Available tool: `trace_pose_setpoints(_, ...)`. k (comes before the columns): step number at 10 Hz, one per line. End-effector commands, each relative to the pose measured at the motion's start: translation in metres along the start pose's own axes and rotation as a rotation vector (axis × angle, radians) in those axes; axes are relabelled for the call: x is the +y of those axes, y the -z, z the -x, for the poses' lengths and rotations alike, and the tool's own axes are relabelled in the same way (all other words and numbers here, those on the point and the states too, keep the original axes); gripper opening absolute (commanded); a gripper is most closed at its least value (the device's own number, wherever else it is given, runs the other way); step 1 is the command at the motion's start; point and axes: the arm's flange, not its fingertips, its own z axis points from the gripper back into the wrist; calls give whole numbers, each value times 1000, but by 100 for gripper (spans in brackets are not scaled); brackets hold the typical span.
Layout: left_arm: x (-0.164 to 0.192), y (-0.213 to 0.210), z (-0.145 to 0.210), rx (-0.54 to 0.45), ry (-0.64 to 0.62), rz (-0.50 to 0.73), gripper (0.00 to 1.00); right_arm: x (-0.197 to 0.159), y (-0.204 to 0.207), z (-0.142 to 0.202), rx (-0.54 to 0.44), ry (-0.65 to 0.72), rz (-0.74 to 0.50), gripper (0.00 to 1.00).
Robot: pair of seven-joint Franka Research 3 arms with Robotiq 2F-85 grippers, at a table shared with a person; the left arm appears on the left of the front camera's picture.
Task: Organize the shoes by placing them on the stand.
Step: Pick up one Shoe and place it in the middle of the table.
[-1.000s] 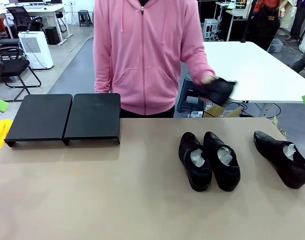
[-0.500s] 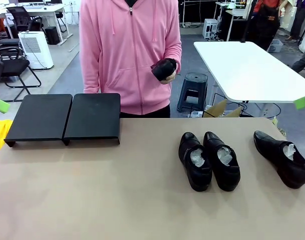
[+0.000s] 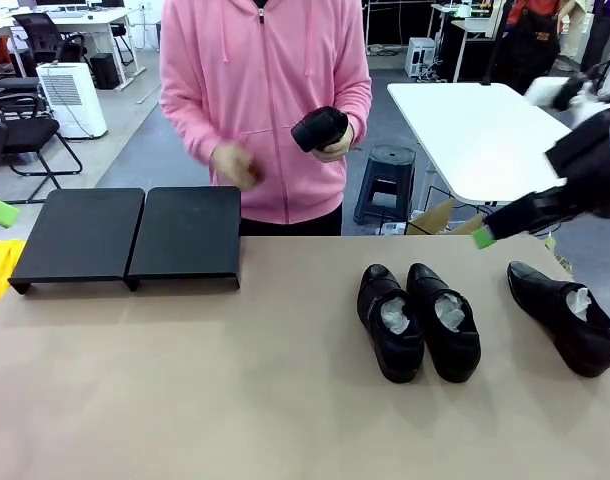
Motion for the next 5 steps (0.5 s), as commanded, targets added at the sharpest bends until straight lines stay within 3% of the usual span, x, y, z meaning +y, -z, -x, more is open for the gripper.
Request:
trace_pose_setpoints(1,1,-2,0,-8,1,22,100,-8,21,27,15,53,61,100)
trace_pose_setpoints(2,1,-2,0,-8,1,22,100,0,0,0,0,0,0,100)
trace_pose_setpoints(5,1,-2,0,-8,1,22,100,2,11,-2,11,16,15,100)
